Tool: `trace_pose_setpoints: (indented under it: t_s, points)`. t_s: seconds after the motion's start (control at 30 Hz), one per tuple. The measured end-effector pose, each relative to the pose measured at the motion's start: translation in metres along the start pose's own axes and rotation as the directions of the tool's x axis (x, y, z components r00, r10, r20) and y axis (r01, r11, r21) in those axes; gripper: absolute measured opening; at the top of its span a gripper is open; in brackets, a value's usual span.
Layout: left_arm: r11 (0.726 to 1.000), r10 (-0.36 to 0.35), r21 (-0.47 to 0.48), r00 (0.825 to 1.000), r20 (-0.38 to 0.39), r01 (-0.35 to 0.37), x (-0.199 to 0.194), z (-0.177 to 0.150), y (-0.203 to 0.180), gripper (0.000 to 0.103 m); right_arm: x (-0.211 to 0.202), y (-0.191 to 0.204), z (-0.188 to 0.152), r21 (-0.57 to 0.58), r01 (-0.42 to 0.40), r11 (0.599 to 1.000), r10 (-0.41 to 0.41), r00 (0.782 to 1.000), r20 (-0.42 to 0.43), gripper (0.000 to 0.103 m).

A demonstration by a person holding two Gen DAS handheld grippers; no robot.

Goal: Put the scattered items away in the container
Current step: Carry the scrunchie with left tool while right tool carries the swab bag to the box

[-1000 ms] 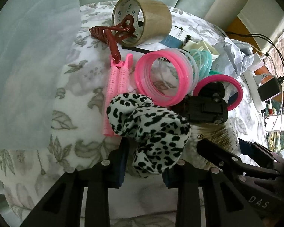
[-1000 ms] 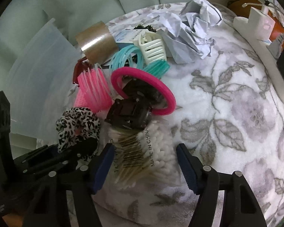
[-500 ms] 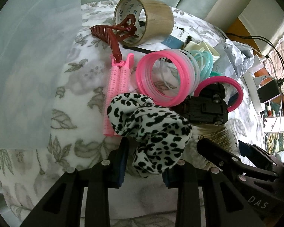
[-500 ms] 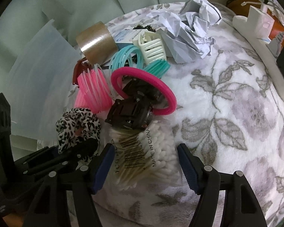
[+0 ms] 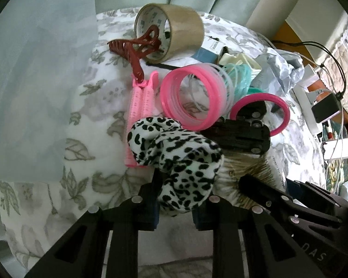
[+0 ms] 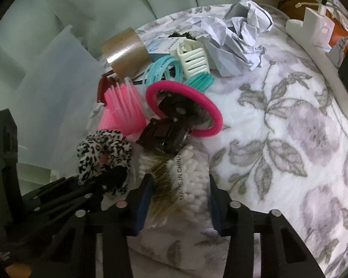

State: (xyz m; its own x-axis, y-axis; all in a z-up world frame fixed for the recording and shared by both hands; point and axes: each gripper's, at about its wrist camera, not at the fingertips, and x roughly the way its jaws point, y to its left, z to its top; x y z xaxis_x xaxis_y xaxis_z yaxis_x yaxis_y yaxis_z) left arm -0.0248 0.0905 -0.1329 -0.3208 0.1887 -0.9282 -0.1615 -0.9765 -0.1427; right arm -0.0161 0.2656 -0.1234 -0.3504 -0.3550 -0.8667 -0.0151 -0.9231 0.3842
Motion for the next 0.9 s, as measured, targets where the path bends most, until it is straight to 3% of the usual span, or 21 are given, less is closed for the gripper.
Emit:
trace_pose_setpoints:
  t_s: [0.2, 0.4, 0.43, 0.53, 0.9]
  points:
    - [1.0, 0.009, 0.025, 0.999, 0.042, -0.01, -0.025, -0.011, -0.009, 0.016, -0.022, 0.003, -0.002, 0.007, -0.019, 1.0, 0.019, 1.0, 0.021, 0.04]
    - [0.999, 0.017, 0.034, 0.995, 0.102, -0.02, -0.042, -0.016, -0.026, 0.016, -0.041, 0.004, -0.03, -0.003, -0.045, 0.999, 0.045, 0.997, 0.07, 0.038]
    - [0.999, 0.018, 0.034, 0.994, 0.109, -0.022, -0.041, 0.002, -0.011, 0.016, -0.047, 0.004, -0.032, -0.004, -0.051, 0.999, 0.051, 0.995, 0.081, 0.038]
    - [0.999, 0.025, 0.032, 0.989, 0.143, -0.03, -0.046, 0.014, -0.001, 0.015, -0.064, 0.007, -0.037, -0.007, -0.062, 0.998, 0.063, 0.991, 0.114, 0.038]
    - [0.998, 0.018, 0.05, 0.962, 0.272, -0.032, -0.093, 0.019, -0.002, 0.015, -0.075, 0.042, -0.034, -0.059, -0.073, 0.996, 0.086, 0.965, 0.247, 0.038]
